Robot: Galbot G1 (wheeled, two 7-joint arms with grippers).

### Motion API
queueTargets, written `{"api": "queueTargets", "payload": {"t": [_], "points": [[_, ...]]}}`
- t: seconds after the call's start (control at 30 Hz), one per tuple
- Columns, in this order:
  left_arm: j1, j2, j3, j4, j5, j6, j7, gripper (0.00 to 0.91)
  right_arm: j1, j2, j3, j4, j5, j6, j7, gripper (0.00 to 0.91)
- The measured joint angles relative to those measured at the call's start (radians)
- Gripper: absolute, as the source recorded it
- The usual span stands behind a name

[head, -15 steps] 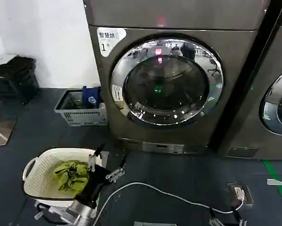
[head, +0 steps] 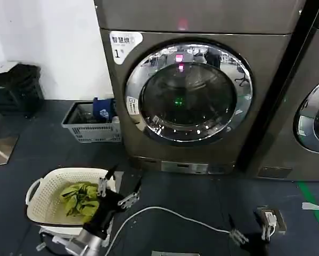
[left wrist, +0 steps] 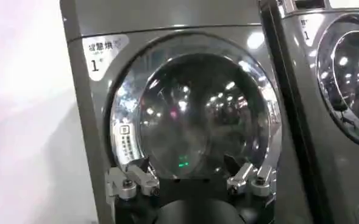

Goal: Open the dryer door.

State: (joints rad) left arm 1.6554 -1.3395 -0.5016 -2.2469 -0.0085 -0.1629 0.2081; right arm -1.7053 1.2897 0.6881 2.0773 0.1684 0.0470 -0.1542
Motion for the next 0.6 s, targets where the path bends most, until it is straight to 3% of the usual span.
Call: {"api": "queueTargets", "payload": {"t": [0.27,0.6], "points": [[0.013,0.009,-0.033,-0.007,-0.015,-0.027,0.026,0.907,0.172,-0.174,-0.055,-0.061,0.084,0.014,-0.055,0.907],[0.015,0.001,-0.045,-0.007,-0.003,-0.038,0.028,0.907,0.43,-0.323,-0.207,-0.174,0.147,0.046,-0.101,0.907]]}}
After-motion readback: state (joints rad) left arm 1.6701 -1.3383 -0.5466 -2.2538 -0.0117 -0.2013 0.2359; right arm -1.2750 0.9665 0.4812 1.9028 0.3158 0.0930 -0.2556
